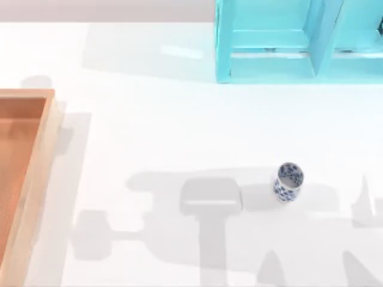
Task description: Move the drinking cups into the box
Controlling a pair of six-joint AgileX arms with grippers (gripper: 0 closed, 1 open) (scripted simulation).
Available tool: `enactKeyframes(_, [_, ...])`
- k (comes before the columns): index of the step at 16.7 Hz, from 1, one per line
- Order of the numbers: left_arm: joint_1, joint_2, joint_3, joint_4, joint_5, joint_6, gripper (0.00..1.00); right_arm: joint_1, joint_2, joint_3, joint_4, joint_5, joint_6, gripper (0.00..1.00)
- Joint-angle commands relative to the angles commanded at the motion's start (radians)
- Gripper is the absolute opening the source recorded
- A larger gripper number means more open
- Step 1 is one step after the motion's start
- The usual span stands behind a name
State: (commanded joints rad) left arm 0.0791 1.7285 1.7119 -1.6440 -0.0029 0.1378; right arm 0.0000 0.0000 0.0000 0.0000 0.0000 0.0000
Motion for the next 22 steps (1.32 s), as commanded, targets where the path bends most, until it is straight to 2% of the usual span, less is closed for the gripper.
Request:
enactKeyframes(10, [-0.789,0.559,0.557,0.085,-0.112,-0.793,1.00,0.000,0.000,0.000,0.000,0.000,0.000,1.00])
enactKeyframes(13, [-0.974,0.667,0.679,0.129,-0.137,-0.985,1.00,0.000,0.000,0.000,0.000,0.000,0.000,1.00])
enactKeyframes(16, [-1.069,0.718,0.745,0.166,-0.153,-1.084,1.00,0.000,0.000,0.000,0.000,0.000,0.000,1.00])
enactKeyframes(22, [-1.080,0.721,0.748,0.175,-0.153,-1.097,1.00,0.000,0.000,0.000,0.000,0.000,0.000,1.00])
